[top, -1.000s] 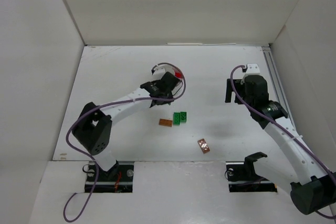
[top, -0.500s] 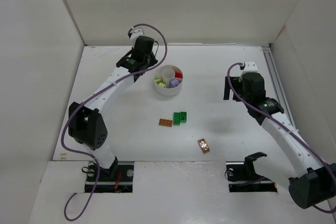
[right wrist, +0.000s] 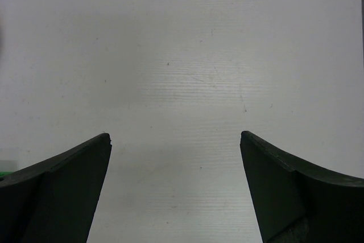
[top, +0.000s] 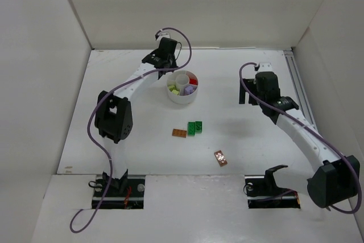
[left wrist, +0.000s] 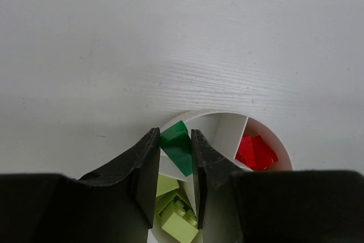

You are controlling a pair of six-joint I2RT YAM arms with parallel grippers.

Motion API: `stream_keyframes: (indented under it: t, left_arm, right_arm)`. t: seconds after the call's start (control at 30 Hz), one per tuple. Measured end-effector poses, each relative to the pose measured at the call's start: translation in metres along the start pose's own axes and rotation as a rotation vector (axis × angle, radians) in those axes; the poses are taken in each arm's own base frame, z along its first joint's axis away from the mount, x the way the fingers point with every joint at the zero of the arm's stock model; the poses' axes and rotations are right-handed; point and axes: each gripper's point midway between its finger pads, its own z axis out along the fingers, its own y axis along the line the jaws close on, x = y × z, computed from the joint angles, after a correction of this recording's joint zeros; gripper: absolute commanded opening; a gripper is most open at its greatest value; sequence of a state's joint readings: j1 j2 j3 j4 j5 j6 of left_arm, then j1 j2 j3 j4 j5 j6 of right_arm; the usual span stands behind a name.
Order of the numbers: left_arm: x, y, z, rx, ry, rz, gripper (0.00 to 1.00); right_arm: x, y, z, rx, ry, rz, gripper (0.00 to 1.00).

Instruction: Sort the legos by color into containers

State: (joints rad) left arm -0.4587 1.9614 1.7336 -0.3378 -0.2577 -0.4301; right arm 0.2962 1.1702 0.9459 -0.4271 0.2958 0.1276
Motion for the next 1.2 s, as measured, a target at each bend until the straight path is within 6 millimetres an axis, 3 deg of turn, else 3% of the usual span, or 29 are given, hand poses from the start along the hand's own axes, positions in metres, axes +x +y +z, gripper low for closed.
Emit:
stream_keyframes:
  t: [0.27, 0.37, 0.53, 0.8, 0.87, 0.9, 0.93, 1.0, 1.03, 1.2]
  left_arm:
    - [0.012, -0.001, 0.020, 0.011, 0.045, 0.018, 0.15]
    - [0.018, -0.002, 0.024, 0.016, 0.062, 0.024, 0.31]
    - [0.023, -0.005, 0.025, 0.036, 0.079, 0.029, 0.44]
    - [0.024, -0.008, 0.025, 0.051, 0.086, 0.029, 0.45]
    - [0.023, -0.007, 0.023, 0.053, 0.086, 0.028, 0.50]
    - [0.023, -0.007, 0.021, 0.055, 0.085, 0.026, 0.56]
    - [0.024, -0.006, 0.016, 0.056, 0.087, 0.023, 0.75]
    - [0.023, -0.003, 0.003, 0.063, 0.086, 0.015, 0.95]
    - [0.022, -0.001, -0.007, 0.069, 0.080, 0.005, 1.00]
    - [0.009, 0.015, -0.075, 0.096, 0.008, -0.070, 1.00]
  right_arm:
    - [0.002, 0.003, 0.012, 0.005, 0.024, -0.006, 1.00]
    - [0.001, 0.003, 0.013, 0.006, 0.025, -0.006, 1.00]
    - [0.000, 0.003, 0.013, 0.005, 0.024, -0.006, 1.00]
    - [0.000, 0.008, 0.013, -0.031, 0.025, -0.049, 1.00]
    - [0.001, 0.015, 0.012, -0.058, 0.025, -0.077, 1.00]
    - [0.001, 0.021, 0.010, -0.077, 0.023, -0.101, 1.00]
    - [0.002, 0.030, 0.008, -0.103, 0.019, -0.129, 1.00]
    - [0.003, 0.057, 0.002, -0.166, 0.003, -0.194, 1.00]
    - [0.005, 0.075, -0.003, -0.209, -0.010, -0.233, 1.00]
    - [0.031, 0.160, -0.024, -0.411, -0.025, -0.382, 1.00]
